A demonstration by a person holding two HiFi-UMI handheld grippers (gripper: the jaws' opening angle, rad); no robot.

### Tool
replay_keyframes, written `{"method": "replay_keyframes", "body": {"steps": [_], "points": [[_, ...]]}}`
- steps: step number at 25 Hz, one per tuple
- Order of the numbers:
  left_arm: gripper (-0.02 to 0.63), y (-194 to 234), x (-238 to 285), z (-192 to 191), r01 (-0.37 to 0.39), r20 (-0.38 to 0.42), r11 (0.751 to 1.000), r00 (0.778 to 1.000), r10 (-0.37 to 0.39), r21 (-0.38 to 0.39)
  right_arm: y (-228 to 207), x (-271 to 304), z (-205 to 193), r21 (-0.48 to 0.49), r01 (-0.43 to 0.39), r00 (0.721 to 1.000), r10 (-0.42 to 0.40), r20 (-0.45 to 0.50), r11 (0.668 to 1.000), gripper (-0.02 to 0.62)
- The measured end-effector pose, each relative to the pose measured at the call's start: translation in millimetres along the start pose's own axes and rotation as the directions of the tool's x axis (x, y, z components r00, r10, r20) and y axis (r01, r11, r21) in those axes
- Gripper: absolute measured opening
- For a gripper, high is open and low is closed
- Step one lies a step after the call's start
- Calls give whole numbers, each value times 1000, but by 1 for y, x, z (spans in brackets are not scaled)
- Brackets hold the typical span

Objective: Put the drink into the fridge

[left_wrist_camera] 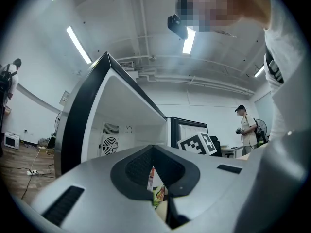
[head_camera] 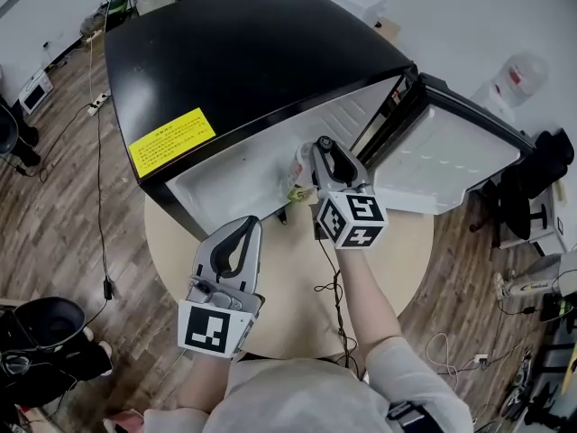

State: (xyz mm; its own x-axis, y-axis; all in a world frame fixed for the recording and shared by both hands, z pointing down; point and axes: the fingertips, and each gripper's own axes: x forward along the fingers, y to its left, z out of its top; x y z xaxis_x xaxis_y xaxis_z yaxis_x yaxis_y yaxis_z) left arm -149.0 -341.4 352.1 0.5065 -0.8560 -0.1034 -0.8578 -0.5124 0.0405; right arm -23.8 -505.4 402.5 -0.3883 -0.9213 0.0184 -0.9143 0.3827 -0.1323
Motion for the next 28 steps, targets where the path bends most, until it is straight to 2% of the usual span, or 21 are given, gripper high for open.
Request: {"method": "replay_keyframes", "body": {"steps": [4, 8, 13, 16, 21, 28], "points": [[8, 5, 1, -10, -15, -35, 999, 999, 13, -35, -6, 21, -9, -5, 12, 1000, -12, -14, 1000, 143], [8, 10, 2, -10, -9, -11, 1000, 1000, 9, -6, -9, 39, -16, -15, 18, 999, -19, -28, 1000, 143], [8, 15, 1, -21, -23, -64, 999, 998, 20, -42, -10, 58, -21, -27, 29, 999, -30, -37, 999, 143], [8, 17, 1, -22, -23, -57, 999, 998, 21, -24, -12, 66, -19, -26, 32, 999, -33, -35, 999, 143], [8, 21, -3, -27, -51, -91, 996, 995, 44, -74, -12, 78, -18, -28, 35, 999, -36, -38, 999, 143], [8, 29, -8, -24, -62, -76, 997, 995, 58, -52, -6, 81, -29, -51, 36, 998, -39, -57, 998, 144]]}}
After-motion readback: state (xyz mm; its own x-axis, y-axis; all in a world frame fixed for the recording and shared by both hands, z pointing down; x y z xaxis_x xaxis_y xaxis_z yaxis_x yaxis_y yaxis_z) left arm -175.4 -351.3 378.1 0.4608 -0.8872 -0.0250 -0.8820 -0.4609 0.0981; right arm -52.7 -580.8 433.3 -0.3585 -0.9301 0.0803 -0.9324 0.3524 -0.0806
